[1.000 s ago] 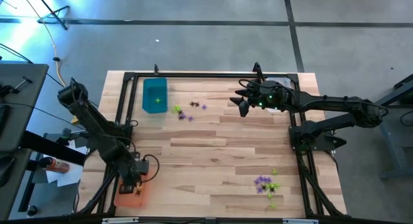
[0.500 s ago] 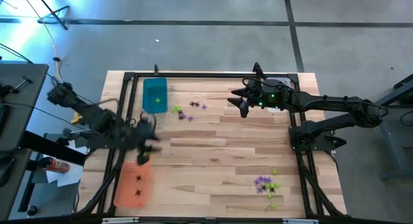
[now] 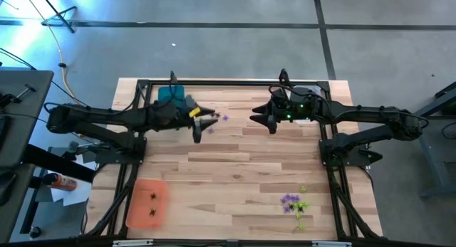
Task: Sort Halloween decoration
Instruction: Put the black spider toy into the orange bin
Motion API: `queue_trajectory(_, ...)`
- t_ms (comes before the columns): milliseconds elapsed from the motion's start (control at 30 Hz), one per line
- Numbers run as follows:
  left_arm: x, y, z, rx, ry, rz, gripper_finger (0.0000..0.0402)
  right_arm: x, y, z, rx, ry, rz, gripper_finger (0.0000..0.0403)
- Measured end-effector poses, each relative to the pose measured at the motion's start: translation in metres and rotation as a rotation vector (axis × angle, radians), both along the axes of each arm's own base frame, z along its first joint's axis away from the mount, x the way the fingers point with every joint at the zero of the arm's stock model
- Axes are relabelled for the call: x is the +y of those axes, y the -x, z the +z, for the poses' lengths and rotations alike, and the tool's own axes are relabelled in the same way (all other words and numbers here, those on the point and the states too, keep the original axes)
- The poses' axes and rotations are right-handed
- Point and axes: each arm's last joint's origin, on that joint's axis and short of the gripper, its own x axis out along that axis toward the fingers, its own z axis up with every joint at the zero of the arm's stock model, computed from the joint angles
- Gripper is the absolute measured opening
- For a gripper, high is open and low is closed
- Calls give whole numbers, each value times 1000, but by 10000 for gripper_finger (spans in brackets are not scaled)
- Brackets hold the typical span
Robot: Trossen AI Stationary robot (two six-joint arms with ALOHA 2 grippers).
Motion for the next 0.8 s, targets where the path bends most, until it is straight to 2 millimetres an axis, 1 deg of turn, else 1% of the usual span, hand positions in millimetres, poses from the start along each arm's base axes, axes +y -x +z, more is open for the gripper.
queue_trajectory(67, 3, -2, -2, 4, -1, 13, 182, 4, 0, -3, 26, -27, 14, 228)
queue_trajectory(133, 5, -2, -3, 16, 0, 19, 182, 10, 1, -8, 79, -145, 59, 228)
queue_trajectory(200, 7, -1, -3, 20, -3, 27, 182, 22, 4, -15, 169, -296, 137, 228)
queue_trajectory(300, 9, -1, -3, 18, -11, 40, 182, 51, 13, -33, 397, -472, 220, 228)
queue_trajectory(433, 10, -1, -1, -4, -14, 56, 182, 101, 34, -59, 702, -633, 227, 228)
queue_trajectory(500, 10, -1, 1, -20, -17, 65, 182, 126, 46, -70, 818, -722, 211, 228)
queue_trajectory(600, 10, -2, 2, -33, -18, 68, 182, 160, 66, -83, 953, -860, 157, 228)
queue_trajectory(700, 10, -2, 2, -33, -18, 68, 182, 183, 83, -95, 1041, -959, 40, 228)
queue_trajectory(800, 10, -2, 2, -32, -19, 68, 182, 199, 96, -104, 1093, -1016, -71, 228)
